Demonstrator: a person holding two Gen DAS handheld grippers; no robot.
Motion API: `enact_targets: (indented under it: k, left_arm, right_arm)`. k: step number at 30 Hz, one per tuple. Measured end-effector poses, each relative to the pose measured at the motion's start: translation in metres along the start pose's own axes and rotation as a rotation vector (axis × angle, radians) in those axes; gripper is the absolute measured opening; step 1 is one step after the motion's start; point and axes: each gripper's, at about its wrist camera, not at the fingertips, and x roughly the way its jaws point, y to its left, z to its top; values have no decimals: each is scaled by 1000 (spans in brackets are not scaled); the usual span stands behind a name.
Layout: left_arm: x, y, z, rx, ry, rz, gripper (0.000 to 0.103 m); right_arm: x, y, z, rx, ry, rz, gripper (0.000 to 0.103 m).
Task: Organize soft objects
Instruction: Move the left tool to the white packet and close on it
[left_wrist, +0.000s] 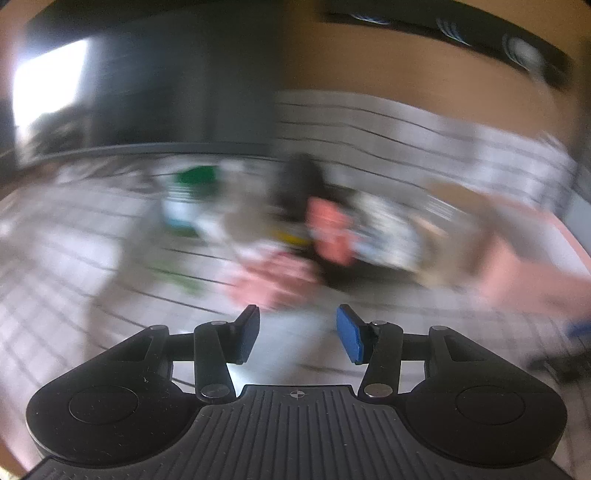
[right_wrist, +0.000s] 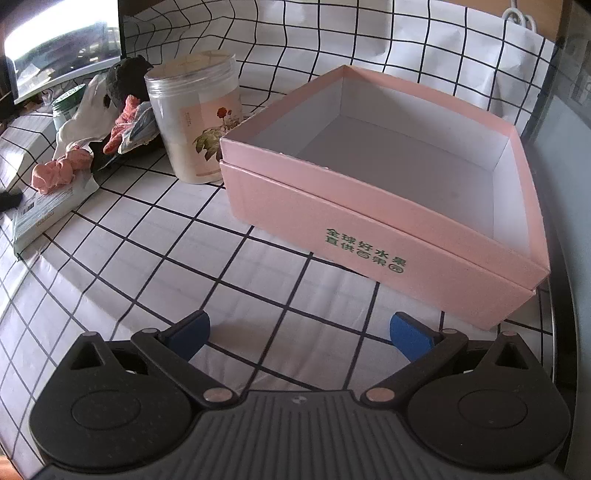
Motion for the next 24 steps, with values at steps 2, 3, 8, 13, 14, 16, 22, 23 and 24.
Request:
enact_targets:
  k: [2,3,8,13,14,16,22,23,24]
  left_arm:
    - [14,45,15,-100,26,33,51]
    - [26,72,23,-182,61,47,51]
    - [71,125,37,-328,154,31,51]
    - [87,120,49,-249,153,-53,49]
    - [82,114,50,-209,133,-89,49]
    - [75,101,51,-98,115,-167,49]
    - [66,62,32,87,164,-359,49]
    - [63,55,29,117,163,-349,49]
    - [60,47,26,155,163,-327,49]
  right_arm:
    - [-3,10,-1,18,-15,-26,103]
    - [-7,18,-1,26,-31,-47,103]
    - [-34,86,5,-24,-163,-97,103]
    - [-44,134,21,-12,-181,-83,103]
    - [-48,137,23,-10,-189,-90,103]
    - [-53,140,26,-4,-194,-99,103]
    - [-60,127,14,-22,-180,-136,103]
    - [-58,126,13,-31,-182,-138,103]
    - [-56,122,13,-33,-177,-141,103]
